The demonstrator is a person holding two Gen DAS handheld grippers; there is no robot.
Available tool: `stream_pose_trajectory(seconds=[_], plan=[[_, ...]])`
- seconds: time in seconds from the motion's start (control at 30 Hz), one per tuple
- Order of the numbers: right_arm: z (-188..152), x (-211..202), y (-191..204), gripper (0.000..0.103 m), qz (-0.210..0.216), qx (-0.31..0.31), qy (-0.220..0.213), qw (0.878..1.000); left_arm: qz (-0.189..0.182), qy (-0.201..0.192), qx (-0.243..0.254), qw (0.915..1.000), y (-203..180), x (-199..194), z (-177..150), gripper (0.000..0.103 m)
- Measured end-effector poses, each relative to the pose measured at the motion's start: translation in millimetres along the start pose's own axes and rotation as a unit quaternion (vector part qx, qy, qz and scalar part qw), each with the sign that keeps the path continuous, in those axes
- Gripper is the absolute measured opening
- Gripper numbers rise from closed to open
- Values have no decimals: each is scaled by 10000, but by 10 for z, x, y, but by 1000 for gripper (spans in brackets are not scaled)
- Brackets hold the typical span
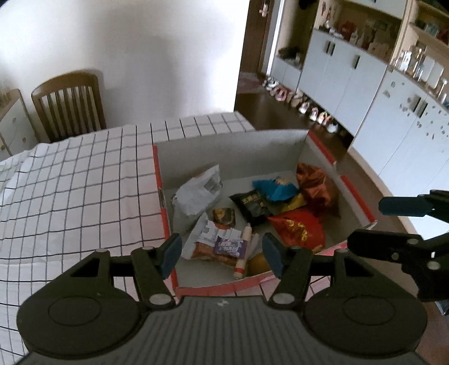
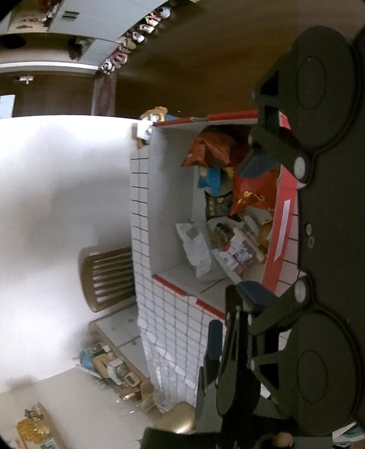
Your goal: Organize snacks
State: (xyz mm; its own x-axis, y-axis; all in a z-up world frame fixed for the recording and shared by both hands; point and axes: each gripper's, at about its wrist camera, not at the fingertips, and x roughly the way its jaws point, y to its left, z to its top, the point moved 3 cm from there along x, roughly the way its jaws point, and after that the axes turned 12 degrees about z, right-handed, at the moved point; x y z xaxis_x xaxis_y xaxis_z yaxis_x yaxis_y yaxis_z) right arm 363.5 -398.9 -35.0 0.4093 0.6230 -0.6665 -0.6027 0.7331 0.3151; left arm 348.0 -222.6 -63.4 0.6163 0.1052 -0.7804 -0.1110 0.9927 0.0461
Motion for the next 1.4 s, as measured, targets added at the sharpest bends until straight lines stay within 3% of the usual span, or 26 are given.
stream_pose_trajectory(seconds=[0.2, 0.33, 0.47, 0.6, 0.87, 0.97, 1.0, 1.03, 1.4], plan=[[-46, -145, 154, 87, -50, -159, -352, 9992, 4, -397, 9, 9992, 67, -371, -34, 63], [-93, -247, 218, 87, -121, -134, -604, 9980, -43, -660, -42, 9978, 91, -591, -85, 75], [-134, -341, 263, 88, -175, -40, -887, 9959, -28, -887, -21, 9961, 84, -753, -133, 78], [-176, -440, 318, 95, -232, -58, -1160, 9930, -77, -1054, -15, 9944, 70, -874, -178, 88], [-261, -633, 511, 103, -266, -391, -1674, 9848, -245, -1156, -86, 9930, 56, -1015, -241, 89], [-278, -674, 541, 103, -303, -411, -1752, 9832, -314, -1167, -111, 9926, 47, -1058, -282, 91], [-284, -681, 543, 103, -314, -400, -1758, 9831, -333, -1179, -135, 9924, 49, -1073, -297, 102], [-294, -690, 541, 103, -303, -374, -1763, 9832, -305, -1200, -172, 9922, 56, -1082, -306, 103], [-390, -757, 562, 103, -304, -304, -1797, 9828, -231, -1275, -127, 9915, 77, -1127, -407, 103]])
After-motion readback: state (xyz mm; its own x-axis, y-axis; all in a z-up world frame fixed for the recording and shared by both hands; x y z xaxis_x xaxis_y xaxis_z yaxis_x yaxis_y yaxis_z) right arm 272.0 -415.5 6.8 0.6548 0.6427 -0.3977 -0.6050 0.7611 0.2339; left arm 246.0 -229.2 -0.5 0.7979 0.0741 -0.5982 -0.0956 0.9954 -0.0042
